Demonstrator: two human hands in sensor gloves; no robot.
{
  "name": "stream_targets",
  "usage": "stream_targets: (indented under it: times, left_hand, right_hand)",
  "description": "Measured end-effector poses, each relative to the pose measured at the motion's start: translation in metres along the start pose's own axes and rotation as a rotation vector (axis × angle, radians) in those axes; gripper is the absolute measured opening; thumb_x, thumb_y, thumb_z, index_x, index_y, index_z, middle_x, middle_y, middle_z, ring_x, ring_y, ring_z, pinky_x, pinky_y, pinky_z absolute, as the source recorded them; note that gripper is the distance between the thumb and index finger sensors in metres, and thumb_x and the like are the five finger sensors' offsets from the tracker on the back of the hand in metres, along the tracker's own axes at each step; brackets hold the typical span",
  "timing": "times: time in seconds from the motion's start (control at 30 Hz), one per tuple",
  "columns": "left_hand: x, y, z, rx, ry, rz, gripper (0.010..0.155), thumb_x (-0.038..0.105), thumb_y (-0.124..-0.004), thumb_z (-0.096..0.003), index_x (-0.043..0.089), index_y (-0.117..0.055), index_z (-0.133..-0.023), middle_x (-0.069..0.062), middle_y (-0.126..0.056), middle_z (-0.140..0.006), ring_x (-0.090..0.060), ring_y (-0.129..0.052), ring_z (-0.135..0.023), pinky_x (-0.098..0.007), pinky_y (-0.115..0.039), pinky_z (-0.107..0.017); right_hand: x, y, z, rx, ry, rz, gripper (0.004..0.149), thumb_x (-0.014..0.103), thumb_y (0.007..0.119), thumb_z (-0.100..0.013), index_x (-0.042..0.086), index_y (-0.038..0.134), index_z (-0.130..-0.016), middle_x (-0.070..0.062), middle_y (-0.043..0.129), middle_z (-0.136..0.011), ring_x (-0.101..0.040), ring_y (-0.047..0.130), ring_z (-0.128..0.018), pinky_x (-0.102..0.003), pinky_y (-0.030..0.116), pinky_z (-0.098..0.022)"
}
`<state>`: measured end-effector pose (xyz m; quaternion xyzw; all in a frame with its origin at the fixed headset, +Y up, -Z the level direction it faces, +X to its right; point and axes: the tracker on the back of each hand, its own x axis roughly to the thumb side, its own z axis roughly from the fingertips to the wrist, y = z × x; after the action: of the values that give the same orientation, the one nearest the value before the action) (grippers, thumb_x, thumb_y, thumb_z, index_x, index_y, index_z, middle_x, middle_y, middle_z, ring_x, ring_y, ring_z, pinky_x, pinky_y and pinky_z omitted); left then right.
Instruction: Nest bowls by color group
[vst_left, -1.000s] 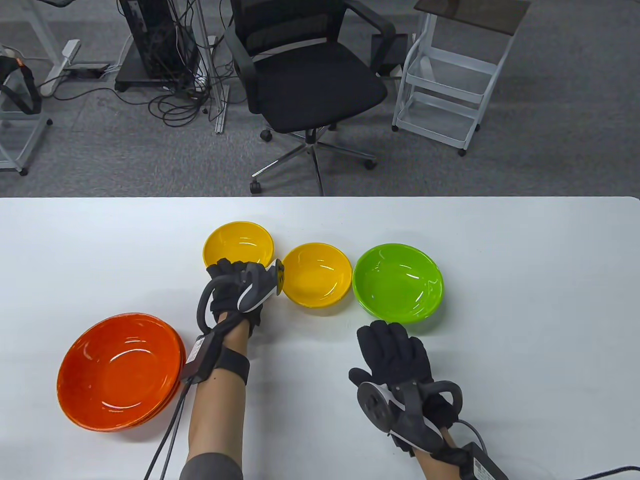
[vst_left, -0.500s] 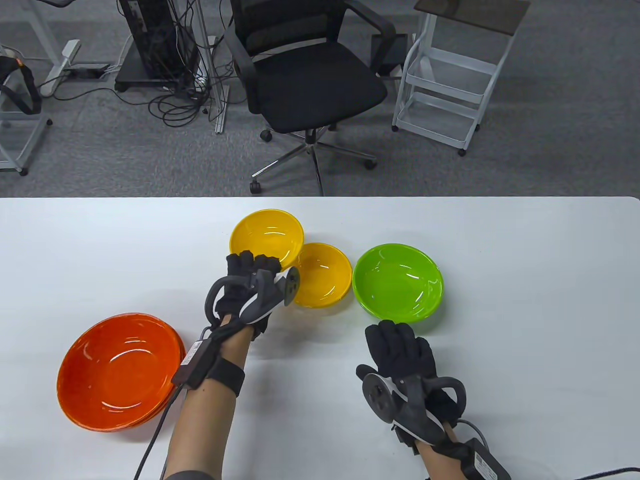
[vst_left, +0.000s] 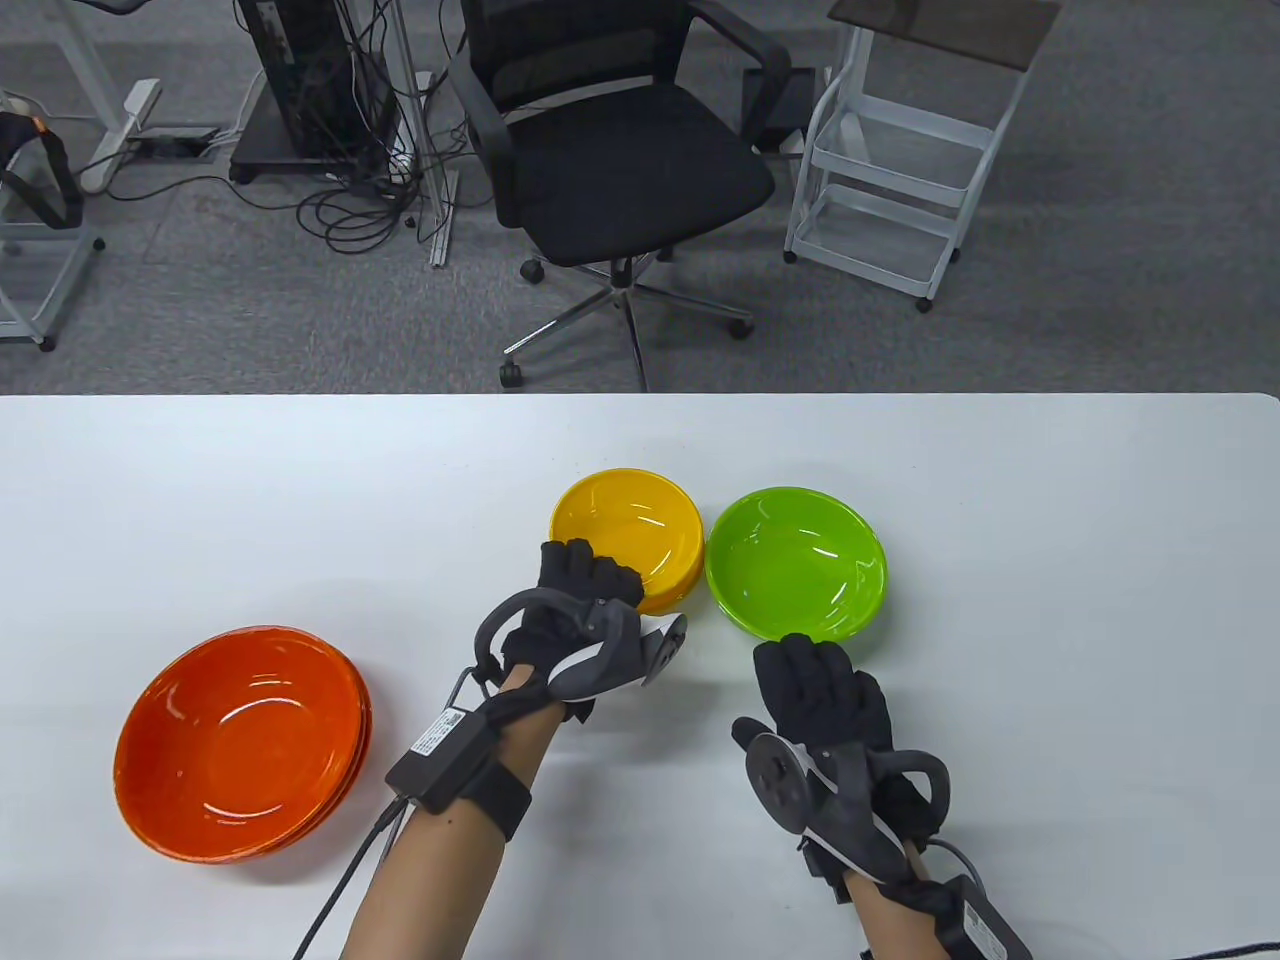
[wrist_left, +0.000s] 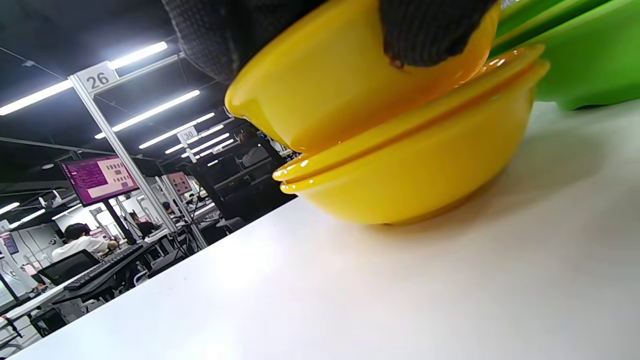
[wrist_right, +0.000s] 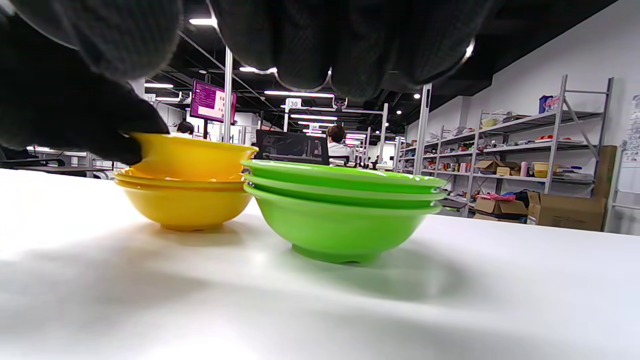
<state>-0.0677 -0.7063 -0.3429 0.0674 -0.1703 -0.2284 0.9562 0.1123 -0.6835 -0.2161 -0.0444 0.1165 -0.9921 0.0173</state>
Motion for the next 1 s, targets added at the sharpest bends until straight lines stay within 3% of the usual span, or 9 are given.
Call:
stream_targets:
  times: [0.33, 0.53, 0.77, 1.0]
  left_hand:
    - [0.004, -0.001, 0.0, -0.054, -0.018, -0.014, 0.044, 0.035, -0.07, -0.0518, 0.033, -0.071, -0.096, 0.006, -0.089, -0.1, -0.026, -0.088, -0.1, -0.051, -0.071, -0.079]
    - [0.005, -0.007, -0.003, -0.106, -0.012, 0.064, 0.048, 0.034, -0.065, -0.0535, 0.031, -0.065, -0.101, 0.002, -0.083, -0.106, -0.029, -0.083, -0.103, -0.053, -0.066, -0.08]
    - [0.007, -0.011, -0.002, -0.162, -0.034, 0.101, 0.056, 0.043, -0.061, -0.0529, 0.028, -0.058, -0.106, -0.002, -0.074, -0.112, -0.034, -0.073, -0.109, -0.055, -0.059, -0.082]
    - [-0.001, 0.01, 0.024, -0.123, -0.024, 0.013, 0.068, 0.051, -0.06, -0.0507, 0.023, -0.048, -0.111, -0.007, -0.065, -0.117, -0.038, -0.068, -0.11, -0.058, -0.059, -0.081]
  right_hand:
    - [-0.007, 0.0, -0.002, 0.007, 0.026, -0.01, 0.072, 0.058, 0.072, -0.047, 0.025, 0.055, -0.109, -0.004, 0.061, -0.116, -0.033, 0.07, -0.107, -0.054, 0.065, -0.077]
    - [-0.009, 0.001, -0.002, 0.012, 0.032, -0.016, 0.072, 0.058, 0.073, -0.047, 0.025, 0.055, -0.109, -0.004, 0.061, -0.116, -0.033, 0.07, -0.107, -0.054, 0.066, -0.077]
    - [-0.015, 0.002, -0.004, 0.025, 0.051, -0.026, 0.073, 0.058, 0.072, -0.047, 0.025, 0.054, -0.109, -0.004, 0.061, -0.116, -0.033, 0.07, -0.107, -0.054, 0.065, -0.077]
    - [-0.019, 0.004, -0.004, 0.034, 0.065, -0.036, 0.073, 0.058, 0.072, -0.047, 0.025, 0.054, -0.109, -0.004, 0.061, -0.116, -0.033, 0.07, -0.107, -0.054, 0.065, -0.077]
